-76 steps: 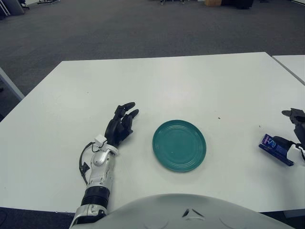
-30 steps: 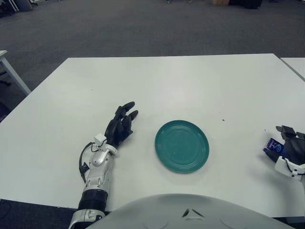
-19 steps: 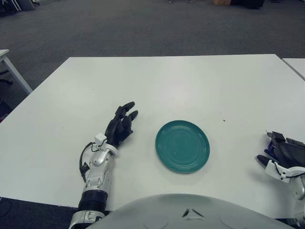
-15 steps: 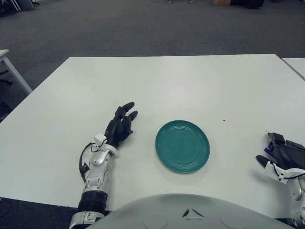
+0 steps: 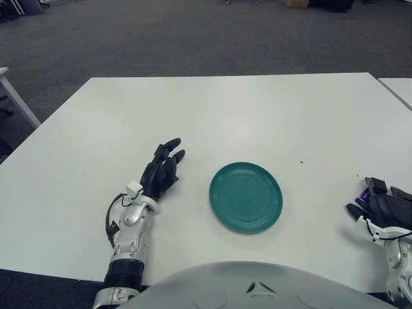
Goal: Put the gum into the plate.
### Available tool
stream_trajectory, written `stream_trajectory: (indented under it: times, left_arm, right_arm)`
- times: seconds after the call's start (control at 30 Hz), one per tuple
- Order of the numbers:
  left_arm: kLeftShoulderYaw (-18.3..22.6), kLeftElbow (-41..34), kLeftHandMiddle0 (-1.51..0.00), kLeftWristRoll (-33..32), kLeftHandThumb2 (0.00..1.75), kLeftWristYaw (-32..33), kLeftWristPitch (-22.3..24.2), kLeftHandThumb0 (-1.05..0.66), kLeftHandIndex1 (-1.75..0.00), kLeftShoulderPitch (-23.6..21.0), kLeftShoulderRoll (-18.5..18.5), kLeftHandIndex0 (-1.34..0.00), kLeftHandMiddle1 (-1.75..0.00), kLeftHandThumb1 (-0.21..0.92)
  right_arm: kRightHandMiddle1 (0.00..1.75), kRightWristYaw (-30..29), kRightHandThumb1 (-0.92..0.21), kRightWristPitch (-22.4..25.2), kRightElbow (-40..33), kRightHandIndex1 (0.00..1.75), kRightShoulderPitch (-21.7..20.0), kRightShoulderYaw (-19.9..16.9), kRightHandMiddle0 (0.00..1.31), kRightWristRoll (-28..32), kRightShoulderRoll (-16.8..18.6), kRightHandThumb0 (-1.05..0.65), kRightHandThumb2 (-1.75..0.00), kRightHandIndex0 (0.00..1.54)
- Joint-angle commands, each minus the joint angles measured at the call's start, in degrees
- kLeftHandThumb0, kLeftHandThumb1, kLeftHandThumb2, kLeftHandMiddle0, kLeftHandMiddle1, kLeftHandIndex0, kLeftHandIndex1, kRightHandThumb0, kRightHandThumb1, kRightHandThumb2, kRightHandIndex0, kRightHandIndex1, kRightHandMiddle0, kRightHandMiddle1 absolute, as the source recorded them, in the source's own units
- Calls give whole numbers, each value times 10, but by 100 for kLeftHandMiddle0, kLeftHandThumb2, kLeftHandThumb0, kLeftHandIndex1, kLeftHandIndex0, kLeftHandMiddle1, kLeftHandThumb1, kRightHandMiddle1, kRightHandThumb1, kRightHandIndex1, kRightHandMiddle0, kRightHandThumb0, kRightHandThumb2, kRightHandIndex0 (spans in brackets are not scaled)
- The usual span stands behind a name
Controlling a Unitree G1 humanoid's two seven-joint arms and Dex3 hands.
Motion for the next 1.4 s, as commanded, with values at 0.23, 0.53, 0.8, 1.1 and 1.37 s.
stream_trajectory:
  times: [0.23,0.53,0.8,1.1,1.37]
  left_arm:
    - [0,16,-23,5,74,5,16,-86,-84,11,6,0,-52,92]
    - [2,26,-21,4,74,-1,12,-86,-87,7,10,0,-52,92]
    - [1,34,-19,13,75,7,9,-89,-83,2,15,0,-52,92]
    - [-1,31,-21,21,75,20,15,-88,-86,2,14,0,-55,92]
    - [1,33,-21,19,74,18,6,-86,-87,2,14,0,-56,92]
  right_arm:
    - [57,-12,-92,14,53,2,46,24,0,29,14,-105,-78,29]
    - [61,-34,-92,29,68,3,39,19,0,55,23,-99,-74,33]
    - [72,-67,-92,35,86,6,30,21,0,90,32,-92,-67,39]
    - [131,-102,-92,33,88,57,30,26,9,108,28,-78,-53,49]
    - [167,-143,-71,15,93,115,36,22,36,131,35,-41,-75,56]
